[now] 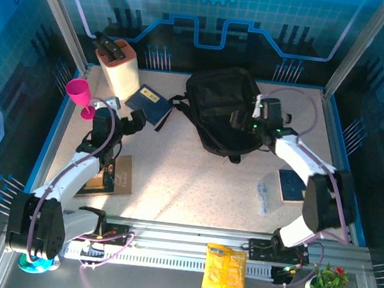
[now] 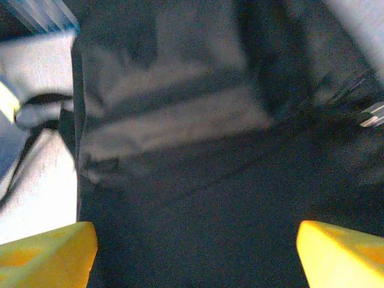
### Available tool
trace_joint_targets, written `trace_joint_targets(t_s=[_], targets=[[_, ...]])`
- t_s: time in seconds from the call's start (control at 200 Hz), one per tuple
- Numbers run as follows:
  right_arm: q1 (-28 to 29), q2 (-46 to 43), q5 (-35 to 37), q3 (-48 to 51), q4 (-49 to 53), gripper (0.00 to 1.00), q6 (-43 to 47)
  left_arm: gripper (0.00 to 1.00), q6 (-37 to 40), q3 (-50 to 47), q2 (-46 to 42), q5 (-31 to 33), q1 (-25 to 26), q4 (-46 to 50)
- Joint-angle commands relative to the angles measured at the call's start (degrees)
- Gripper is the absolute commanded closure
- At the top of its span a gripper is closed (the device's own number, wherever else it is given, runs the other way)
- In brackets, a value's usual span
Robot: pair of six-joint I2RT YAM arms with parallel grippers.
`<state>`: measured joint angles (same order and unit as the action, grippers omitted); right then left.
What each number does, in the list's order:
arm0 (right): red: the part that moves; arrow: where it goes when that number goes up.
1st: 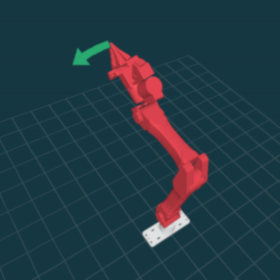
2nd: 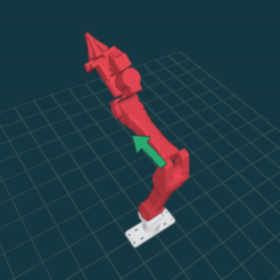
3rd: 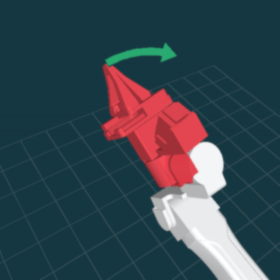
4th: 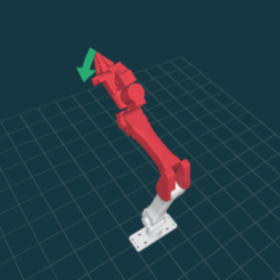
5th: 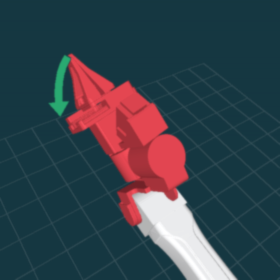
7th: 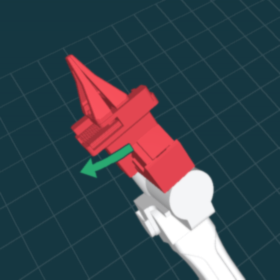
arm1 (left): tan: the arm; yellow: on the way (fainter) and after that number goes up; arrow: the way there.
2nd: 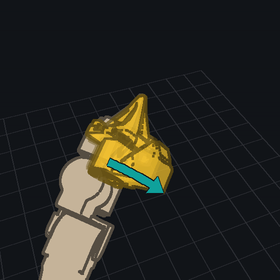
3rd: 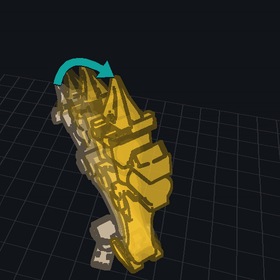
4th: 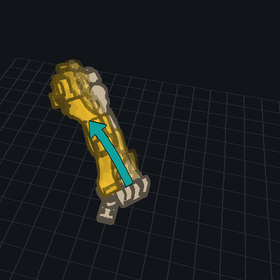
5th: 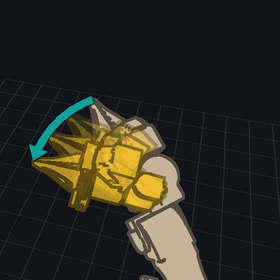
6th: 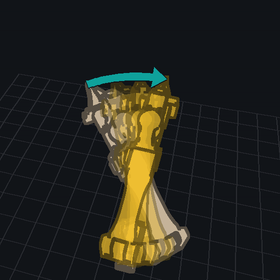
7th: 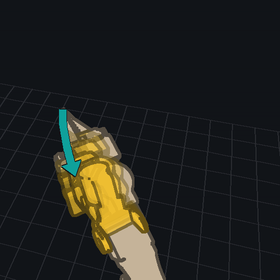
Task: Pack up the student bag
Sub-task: Move the student bag to the top-center of the table.
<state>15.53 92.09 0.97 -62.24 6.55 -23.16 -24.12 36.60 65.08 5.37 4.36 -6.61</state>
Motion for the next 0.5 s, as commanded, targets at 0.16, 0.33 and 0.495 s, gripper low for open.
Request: trace_joint_targets(t_s=[0.16,0.33,0.495], targets=[[9.5,14.9,-2.9,-10.7,12.4,0.22,-5.7,0.01,-3.6,1.4,-0.4,-9.6,0.5,6.7],[16.3,18.8,-1.4,-12.0,11.9,0.22,-9.0,0.01,-3.0,1.6,-0.6,-9.9,0.4,8.3],[24.4,22.2,-2.8,-12.7,9.5,0.25,-14.0,0.01,-3.1,1.9,-0.6,-9.8,0.5,9.0]])
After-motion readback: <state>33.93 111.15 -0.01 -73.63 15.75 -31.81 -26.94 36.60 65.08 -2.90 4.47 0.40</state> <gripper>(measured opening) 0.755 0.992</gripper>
